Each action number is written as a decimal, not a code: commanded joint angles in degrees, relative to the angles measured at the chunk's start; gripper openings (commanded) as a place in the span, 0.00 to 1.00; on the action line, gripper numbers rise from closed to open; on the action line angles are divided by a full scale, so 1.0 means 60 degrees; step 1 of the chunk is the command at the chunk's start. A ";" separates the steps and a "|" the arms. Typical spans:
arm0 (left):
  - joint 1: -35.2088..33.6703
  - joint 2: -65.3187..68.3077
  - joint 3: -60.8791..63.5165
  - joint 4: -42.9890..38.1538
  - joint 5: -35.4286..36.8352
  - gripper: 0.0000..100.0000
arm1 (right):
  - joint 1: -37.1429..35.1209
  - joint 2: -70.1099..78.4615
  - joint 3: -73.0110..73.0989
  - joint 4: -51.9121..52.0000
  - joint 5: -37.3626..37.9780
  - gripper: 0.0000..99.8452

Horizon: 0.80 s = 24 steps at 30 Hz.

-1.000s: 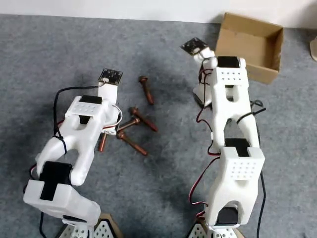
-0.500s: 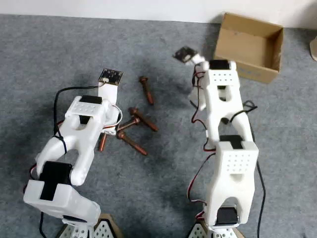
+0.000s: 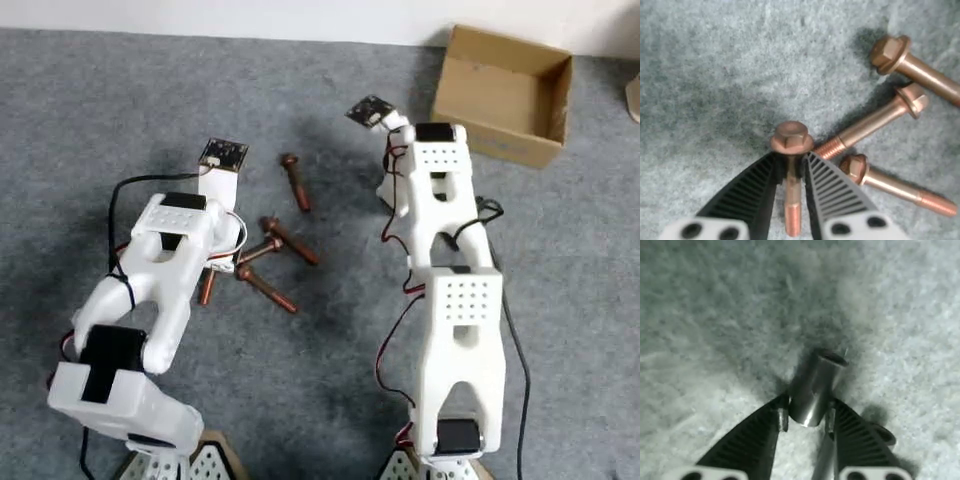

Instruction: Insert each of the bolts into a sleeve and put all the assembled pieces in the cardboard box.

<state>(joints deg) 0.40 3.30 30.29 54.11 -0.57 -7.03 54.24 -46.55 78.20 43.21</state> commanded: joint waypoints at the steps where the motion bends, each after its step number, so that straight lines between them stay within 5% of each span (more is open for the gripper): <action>1: -0.0051 -0.0549 -0.0051 -0.0117 -0.0103 0.01 | 0.0139 0.0491 -0.0740 0.0198 0.0073 0.12; 24: -0.0051 -0.0549 0.0051 -0.0308 -0.0103 0.01 | 0.0110 0.0549 -0.3451 0.2308 -0.0850 0.12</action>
<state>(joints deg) 0.40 3.30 30.73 53.05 -0.57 -6.59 59.60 -63.96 91.03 38.99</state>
